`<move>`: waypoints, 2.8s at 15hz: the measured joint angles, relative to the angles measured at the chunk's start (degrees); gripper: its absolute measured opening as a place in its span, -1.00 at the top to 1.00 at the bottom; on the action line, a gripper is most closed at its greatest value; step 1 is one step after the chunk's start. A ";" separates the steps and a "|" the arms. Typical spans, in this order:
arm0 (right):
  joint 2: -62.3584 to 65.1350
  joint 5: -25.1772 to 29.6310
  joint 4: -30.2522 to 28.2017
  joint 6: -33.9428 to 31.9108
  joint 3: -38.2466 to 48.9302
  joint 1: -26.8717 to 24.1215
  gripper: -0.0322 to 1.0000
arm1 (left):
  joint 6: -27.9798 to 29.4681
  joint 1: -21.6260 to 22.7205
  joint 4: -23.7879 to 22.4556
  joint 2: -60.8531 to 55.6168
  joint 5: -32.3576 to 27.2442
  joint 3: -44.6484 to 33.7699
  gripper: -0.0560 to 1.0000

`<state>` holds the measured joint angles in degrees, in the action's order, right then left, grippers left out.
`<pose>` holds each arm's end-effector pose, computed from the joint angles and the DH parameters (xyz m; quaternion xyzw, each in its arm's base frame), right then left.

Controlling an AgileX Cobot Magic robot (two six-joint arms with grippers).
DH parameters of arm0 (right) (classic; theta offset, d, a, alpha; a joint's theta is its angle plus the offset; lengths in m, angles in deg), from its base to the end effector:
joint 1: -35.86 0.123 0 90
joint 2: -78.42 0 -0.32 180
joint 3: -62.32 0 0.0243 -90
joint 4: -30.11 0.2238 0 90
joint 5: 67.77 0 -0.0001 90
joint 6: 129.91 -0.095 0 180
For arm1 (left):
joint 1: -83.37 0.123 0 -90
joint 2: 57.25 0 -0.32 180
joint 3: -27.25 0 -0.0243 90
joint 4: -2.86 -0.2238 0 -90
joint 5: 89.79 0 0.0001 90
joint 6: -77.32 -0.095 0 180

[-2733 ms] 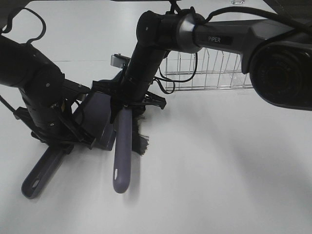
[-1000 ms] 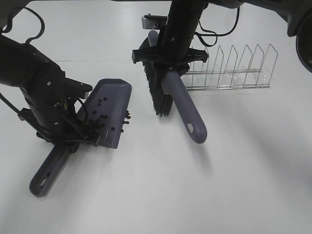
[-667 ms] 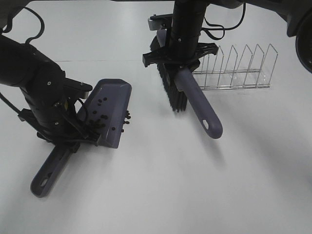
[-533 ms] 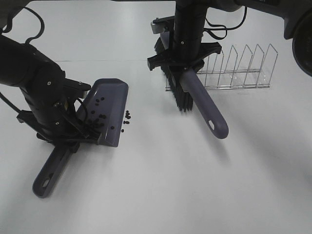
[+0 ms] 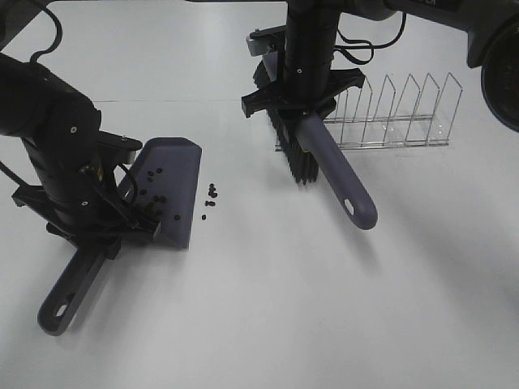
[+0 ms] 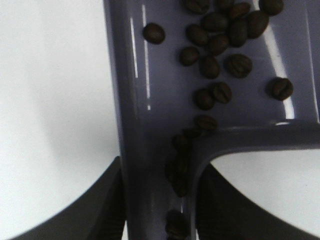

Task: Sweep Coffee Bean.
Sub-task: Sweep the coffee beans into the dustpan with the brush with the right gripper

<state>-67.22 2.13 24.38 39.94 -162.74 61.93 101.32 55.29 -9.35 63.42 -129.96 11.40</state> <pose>0.4569 0.2136 0.1931 -0.1509 0.9839 -0.0201 0.0938 0.3072 -0.1492 0.1587 0.1146 0.9905 0.0511 0.0569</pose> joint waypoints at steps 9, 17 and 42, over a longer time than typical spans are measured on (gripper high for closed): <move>0.00 0.00 0.74 -0.06 0.00 0.00 0.39 | -3.55 4.47 3.38 -2.52 4.70 -6.07 0.23; 0.00 0.00 1.09 -0.86 0.00 1.43 0.39 | -6.25 4.47 5.73 0.29 6.36 -4.93 0.23; -9.22 -7.62 35.98 5.27 -0.69 8.54 0.39 | -7.73 4.47 5.73 0.34 6.36 -4.93 0.23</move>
<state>-76.45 -5.49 60.37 45.22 -163.42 70.47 93.59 59.76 -3.62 63.76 -123.60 6.47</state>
